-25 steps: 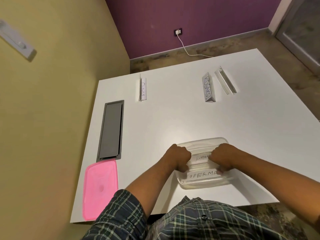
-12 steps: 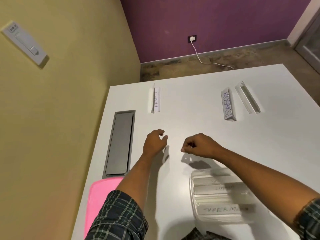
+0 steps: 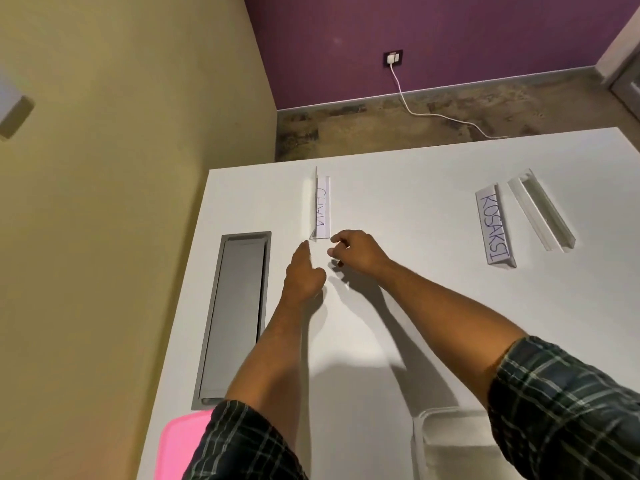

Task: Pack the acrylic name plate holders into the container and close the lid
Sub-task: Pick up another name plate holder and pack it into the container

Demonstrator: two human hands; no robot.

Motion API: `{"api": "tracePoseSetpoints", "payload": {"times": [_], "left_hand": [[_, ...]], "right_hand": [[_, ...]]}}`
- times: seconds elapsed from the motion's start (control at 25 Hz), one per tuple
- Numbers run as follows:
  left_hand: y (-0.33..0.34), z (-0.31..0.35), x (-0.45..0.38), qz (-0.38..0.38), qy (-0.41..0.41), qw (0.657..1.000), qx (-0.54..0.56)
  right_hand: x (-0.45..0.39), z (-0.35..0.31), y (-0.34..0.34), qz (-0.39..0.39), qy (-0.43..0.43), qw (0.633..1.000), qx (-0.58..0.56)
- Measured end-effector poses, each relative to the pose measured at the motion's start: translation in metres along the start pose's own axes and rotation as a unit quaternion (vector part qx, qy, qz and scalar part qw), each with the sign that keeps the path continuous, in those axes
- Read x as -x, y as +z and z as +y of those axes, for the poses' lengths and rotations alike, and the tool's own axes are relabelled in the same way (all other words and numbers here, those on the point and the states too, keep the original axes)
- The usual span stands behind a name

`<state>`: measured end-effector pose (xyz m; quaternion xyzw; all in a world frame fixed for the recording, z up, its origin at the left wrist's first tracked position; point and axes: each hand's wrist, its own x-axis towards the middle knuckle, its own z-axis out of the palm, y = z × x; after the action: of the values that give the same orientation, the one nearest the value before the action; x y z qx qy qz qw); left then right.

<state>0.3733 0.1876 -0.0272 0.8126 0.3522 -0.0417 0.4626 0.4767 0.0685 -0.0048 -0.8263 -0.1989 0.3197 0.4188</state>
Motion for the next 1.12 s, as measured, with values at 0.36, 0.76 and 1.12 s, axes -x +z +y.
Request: {"api": "tracePoseSetpoints", "payload": {"times": [0.36,0.76,1.12], "left_hand": [[0.003,0.001,-0.064,-0.018,-0.007,1.0,0.022],[0.015,0.008,-0.047,0.008,-0.008,0.996,0.087],[0.009,0.041,0.016,0.064,0.164,0.927,-0.332]], "right_hand": [[-0.089,-0.015,0.034,0.06,0.065,0.992,-0.093],[-0.084,-0.006,0.034,0.095,0.051,0.994,-0.001],[0.012,0.04,-0.045,0.153,0.072,0.981,-0.097]]}}
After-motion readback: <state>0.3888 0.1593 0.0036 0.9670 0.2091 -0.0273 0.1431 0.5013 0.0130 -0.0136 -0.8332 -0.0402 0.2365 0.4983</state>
